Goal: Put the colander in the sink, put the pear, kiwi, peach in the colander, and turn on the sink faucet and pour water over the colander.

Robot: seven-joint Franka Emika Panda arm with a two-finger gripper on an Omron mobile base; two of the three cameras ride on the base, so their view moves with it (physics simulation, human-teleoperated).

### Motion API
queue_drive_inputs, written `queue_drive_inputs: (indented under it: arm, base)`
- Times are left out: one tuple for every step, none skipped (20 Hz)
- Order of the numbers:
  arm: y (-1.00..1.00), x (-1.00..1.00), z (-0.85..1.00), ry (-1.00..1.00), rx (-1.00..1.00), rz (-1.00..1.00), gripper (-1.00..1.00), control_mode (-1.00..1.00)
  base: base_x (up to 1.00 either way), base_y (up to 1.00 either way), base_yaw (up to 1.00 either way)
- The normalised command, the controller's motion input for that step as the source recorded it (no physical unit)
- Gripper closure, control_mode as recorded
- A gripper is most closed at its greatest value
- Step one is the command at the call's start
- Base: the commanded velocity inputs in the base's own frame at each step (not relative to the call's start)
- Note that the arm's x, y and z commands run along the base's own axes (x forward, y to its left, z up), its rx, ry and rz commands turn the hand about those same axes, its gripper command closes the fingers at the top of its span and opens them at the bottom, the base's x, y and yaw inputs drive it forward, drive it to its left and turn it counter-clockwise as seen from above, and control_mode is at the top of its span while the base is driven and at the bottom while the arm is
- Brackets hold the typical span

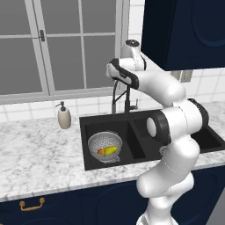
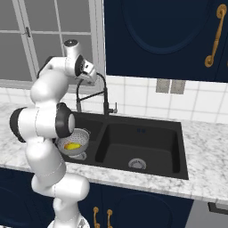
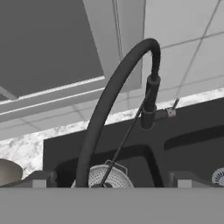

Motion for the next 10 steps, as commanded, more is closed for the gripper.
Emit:
queue_drive_inputs:
  arm:
    - [-0.82,-0.14,0.99,0.00,0.01,-0.16,-1.00,-1.00]
    - [-0.66,-0.22,0.96,0.00,0.02,-0.13,-1.00,-1.00]
    - [-0.61,-0.36,0.96,0.00,0.02,-0.10,-1.00,-1.00]
    - [-0.61,-0.49,0.90,0.00,0.03,-0.07,-1.00,-1.00]
    - [-0.64,-0.59,0.80,0.00,0.03,-0.05,-1.00,-1.00]
    - [-0.74,-0.75,0.64,0.00,0.01,-0.04,-1.00,-1.00]
    - [-0.84,-0.94,0.39,0.00,0.00,-0.01,-1.00,-1.00]
    - [-0.86,-1.00,0.19,0.00,0.00,0.00,-1.00,-1.00]
    - [-0.82,-1.00,0.00,0.00,0.00,0.00,-1.00,-1.00]
    - [-0.79,-1.00,0.00,0.00,0.00,0.00,-1.00,-1.00]
  base:
    - [0.00,0.00,0.00]
    - [0.00,0.00,0.00]
    - [0.00,0.00,0.00]
    - [0.00,0.00,0.00]
    - [0.00,0.00,0.00]
    - [0.00,0.00,0.00]
    - [0.00,0.00,0.00]
    - [0.00,0.00,0.00]
    - [0.00,0.00,0.00]
    - [0.00,0.00,0.00]
